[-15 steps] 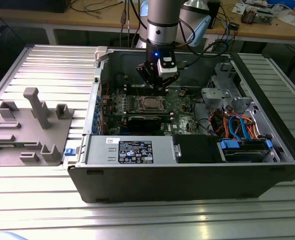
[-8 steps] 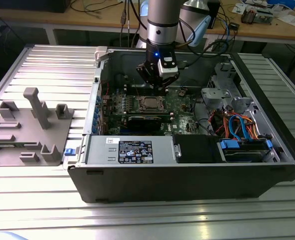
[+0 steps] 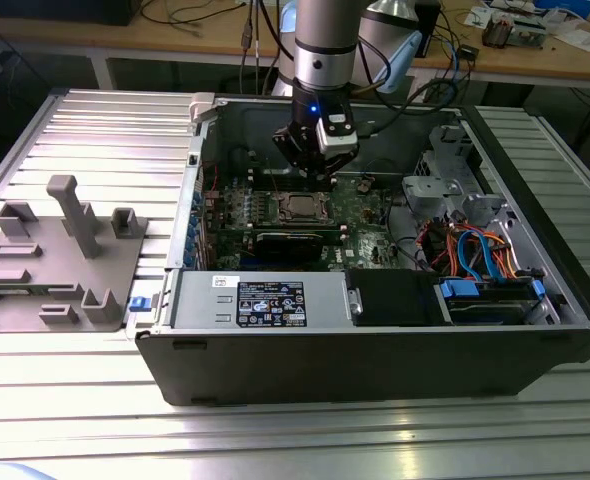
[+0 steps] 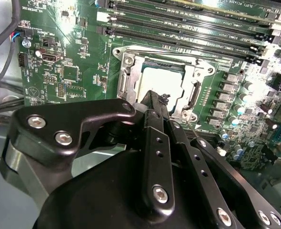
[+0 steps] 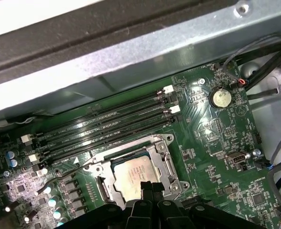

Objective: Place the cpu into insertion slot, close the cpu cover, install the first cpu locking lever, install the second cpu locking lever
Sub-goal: 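Install the first cpu locking lever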

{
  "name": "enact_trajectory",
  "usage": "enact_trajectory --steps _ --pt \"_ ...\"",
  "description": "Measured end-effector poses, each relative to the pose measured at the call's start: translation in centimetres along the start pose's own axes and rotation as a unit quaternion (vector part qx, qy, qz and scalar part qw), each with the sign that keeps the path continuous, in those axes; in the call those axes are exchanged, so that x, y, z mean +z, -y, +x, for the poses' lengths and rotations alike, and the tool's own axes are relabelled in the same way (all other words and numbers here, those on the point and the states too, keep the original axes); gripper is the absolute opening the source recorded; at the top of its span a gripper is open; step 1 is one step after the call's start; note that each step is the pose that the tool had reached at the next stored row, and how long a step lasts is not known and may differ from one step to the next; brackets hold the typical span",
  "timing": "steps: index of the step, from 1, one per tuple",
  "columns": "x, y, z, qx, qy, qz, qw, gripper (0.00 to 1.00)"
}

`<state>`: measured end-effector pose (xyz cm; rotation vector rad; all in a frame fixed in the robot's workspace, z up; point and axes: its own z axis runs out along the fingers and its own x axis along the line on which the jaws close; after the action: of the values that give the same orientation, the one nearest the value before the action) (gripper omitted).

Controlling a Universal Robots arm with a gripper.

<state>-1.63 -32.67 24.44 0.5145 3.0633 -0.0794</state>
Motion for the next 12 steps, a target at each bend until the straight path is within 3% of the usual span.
enact_trajectory --steps 12 --pt "0.0 0.0 0.0 -0.016 0.0007 -0.0007 0.9999 0.11"
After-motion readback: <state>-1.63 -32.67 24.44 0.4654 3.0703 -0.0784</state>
